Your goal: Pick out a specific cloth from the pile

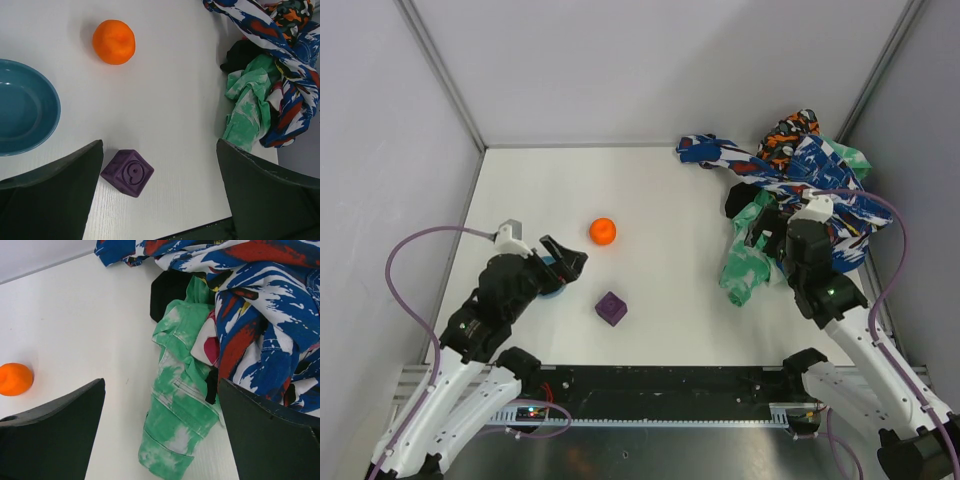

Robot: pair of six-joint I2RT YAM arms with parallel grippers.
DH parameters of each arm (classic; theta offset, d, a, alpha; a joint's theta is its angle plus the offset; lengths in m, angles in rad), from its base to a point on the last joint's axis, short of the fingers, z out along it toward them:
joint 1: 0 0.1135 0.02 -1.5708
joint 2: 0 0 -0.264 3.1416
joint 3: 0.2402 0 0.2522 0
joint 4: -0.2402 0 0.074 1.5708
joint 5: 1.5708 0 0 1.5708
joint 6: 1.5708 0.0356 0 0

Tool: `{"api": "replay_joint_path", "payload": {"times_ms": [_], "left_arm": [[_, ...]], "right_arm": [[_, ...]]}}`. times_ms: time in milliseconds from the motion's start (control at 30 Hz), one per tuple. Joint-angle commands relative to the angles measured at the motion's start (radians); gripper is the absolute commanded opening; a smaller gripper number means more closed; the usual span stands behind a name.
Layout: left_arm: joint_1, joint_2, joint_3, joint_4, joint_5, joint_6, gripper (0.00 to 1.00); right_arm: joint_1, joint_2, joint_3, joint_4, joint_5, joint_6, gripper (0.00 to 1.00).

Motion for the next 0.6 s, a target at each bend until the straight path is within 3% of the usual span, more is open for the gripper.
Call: {"api": "replay_joint_path", "payload": {"times_ms": [0,333,567], "left_arm": [[0.003,-0.015,-0.023,0.039,-0.004,0.008,1.0],[0.003,-0.021,-0.046,0.039,0.0,0.019,1.0],[0.003,-0.045,-0.076,0.039,0.005,0.013,1.0]], "right_arm": [[0.017,-0.023,-0.012,0.089,0.036,-0.044,0.99],[0.014,0.008,-0.001,0.14,-0.072,-0.193,0.99],[0.0,0.277,0.233,-0.067,-0.069,-0.204,0.99]]}}
